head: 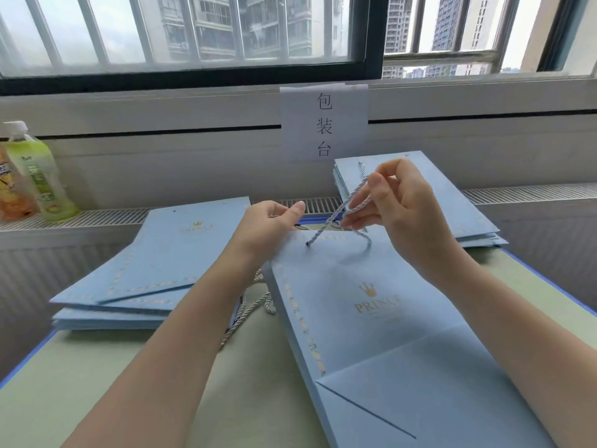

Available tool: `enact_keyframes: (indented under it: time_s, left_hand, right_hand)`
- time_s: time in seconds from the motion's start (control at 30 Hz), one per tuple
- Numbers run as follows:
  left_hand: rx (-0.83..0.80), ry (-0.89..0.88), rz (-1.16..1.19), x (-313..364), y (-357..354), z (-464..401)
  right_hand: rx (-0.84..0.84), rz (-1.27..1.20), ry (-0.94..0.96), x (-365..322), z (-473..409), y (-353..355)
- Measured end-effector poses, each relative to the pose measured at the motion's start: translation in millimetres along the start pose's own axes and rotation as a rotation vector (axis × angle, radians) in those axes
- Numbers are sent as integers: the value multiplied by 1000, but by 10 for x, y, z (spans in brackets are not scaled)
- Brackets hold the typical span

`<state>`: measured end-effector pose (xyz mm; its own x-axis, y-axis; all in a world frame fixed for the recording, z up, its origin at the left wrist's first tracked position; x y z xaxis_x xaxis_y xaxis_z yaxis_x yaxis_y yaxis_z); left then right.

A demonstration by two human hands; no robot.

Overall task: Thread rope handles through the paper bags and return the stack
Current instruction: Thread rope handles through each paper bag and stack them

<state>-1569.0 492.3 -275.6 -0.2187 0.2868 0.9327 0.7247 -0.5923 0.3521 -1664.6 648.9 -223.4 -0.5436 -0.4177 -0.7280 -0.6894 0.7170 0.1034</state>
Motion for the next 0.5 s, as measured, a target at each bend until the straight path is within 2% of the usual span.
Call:
enact_keyframes:
  time_s: [0.1,0.23,0.3,0.37,0.43,0.5]
  left_hand:
    - [-179,59,-28,-11,-32,58]
    - [-256,64,-30,-28,-23,74]
    - [-253,93,60,-46,23,65]
    - [-234,103,191,-50,106,52]
    - [-179,82,329,-42,239,21]
    - [-118,54,422,-34,365,-8]
  right_hand:
    - [-52,-19,-13,6,0,-42]
    - [-212,125,-66,142,6,-127]
    - [-202,206,-96,220,-19,-61]
    - [-183,390,-166,330,-48,69]
    - [-229,565,-315,503,-32,201]
    - [-308,631,-515,701,55,301]
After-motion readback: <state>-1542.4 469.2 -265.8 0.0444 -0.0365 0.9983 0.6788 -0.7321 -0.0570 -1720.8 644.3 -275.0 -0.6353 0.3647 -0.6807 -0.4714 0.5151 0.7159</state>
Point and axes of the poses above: each hand's wrist, its own z-axis away from the middle knuckle, its own y-axis out of the back of the hand, x = y × z, the point moved 9 cm from there along -z, towards the middle knuckle, and after that the axes turned 5 degrees about y, right-handed, at the moved point
